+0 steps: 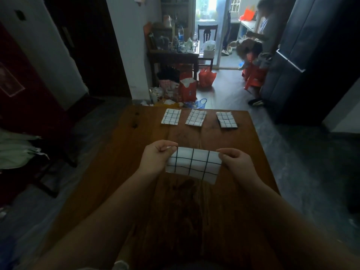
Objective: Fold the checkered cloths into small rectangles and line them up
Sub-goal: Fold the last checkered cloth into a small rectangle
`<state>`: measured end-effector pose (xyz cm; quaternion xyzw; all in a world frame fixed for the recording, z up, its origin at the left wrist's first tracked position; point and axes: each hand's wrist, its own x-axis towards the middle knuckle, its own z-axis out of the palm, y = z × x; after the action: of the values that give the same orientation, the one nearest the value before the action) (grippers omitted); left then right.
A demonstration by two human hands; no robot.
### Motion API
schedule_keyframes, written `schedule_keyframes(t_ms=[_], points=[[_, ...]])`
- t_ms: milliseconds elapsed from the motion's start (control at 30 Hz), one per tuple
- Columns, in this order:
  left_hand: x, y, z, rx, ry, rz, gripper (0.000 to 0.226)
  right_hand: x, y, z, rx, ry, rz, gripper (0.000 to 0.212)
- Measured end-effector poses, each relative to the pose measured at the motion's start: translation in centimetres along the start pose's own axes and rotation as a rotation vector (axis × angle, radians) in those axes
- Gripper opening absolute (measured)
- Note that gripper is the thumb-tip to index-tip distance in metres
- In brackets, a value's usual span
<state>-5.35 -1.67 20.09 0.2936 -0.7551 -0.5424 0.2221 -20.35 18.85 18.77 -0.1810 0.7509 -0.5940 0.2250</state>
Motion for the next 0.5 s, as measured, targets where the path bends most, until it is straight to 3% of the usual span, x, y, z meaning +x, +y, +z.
schedule_keyframes(t_ms=[200, 500], points=[[0.3, 0.5, 0.0, -0.111, -0.109, -0.12, 0.015, 0.1, -0.2, -1.0, -0.082, -0.05, -0.033, 0.01], [1.3, 0.3, 0.3, 0.172, -0.102, -0.145, 0.016, 0.5, 0.1, -0.9, -0.574, 0.004, -0.305, 0.01]])
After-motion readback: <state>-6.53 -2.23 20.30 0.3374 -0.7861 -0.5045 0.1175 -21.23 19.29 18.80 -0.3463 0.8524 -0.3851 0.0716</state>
